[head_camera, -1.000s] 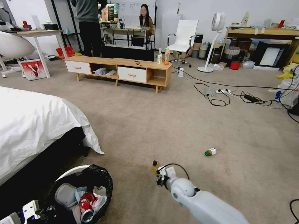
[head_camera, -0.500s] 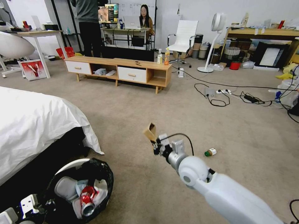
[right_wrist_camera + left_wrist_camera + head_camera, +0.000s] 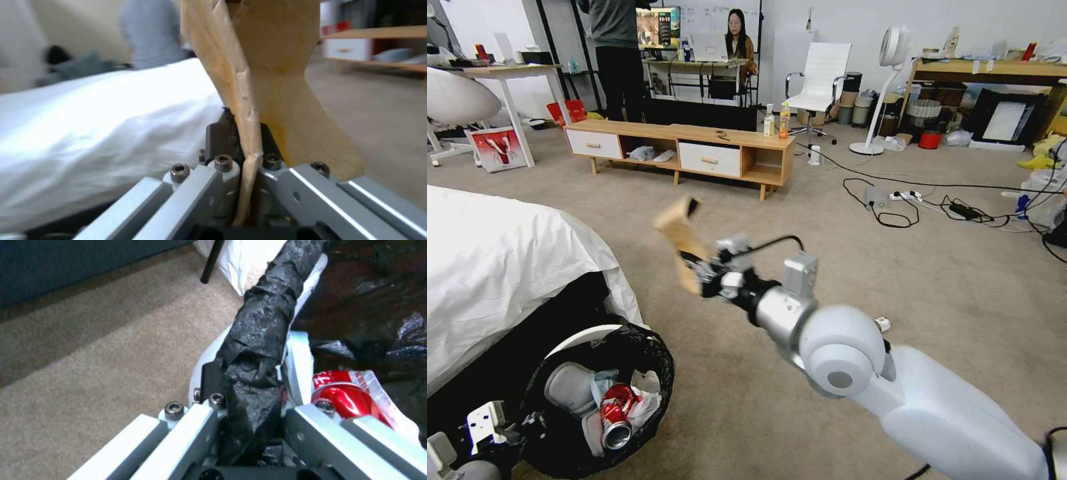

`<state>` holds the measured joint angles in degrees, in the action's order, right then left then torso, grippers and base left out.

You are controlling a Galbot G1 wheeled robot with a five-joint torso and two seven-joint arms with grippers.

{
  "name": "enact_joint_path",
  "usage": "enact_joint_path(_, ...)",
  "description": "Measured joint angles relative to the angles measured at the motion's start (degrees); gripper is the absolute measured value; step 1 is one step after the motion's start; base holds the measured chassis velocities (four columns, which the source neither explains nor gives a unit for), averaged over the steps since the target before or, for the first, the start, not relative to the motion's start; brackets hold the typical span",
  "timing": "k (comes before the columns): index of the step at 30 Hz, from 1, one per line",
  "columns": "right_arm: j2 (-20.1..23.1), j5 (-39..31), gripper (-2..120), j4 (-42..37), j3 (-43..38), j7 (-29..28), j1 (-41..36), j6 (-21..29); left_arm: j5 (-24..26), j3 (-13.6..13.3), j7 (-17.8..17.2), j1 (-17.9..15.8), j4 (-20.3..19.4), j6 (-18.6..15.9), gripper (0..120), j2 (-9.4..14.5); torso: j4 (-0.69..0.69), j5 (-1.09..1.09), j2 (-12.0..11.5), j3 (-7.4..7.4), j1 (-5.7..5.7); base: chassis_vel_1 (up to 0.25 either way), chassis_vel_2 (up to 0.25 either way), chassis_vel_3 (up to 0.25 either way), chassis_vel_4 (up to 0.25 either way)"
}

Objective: Pick up the trash bin and place the garbage on the floor into it.

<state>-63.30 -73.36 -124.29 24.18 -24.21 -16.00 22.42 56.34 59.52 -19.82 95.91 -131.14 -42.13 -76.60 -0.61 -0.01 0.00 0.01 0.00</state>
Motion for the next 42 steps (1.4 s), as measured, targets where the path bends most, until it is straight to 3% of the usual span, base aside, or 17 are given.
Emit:
enact_joint_path(5, -4.11, -5.05, 0, 0.86, 5.91, -0.71, 3.71, -0.30, 0.23, 0.01, -0.05, 0.17, -0.25, 0.00, 1, 0.79, -0.02, 0.00, 0.00, 0.00, 0.00, 0.000, 0.000, 0.000, 0.000)
enact_joint_path(14, -7.12, -7.01, 0, 3.30, 12.70, -2.79, 4.57, 1.10, 0.69, -0.03, -0.27, 0.04, -0.23, 0.00, 1, 1.82, -0.02, 0.00, 0.00, 0.00, 0.00, 0.000, 0.000, 0.000, 0.000)
enact_joint_path(42, -8.26, -0.24, 0, 12.71, 21.71, -4.40, -1.34, 2.63, 0.46, -0.50, -0.19, -0.54, 0.73, 0.00, 1, 1.43, -0.01, 0.01, 0.00, 0.00, 0.00, 0.000, 0.000, 0.000, 0.000)
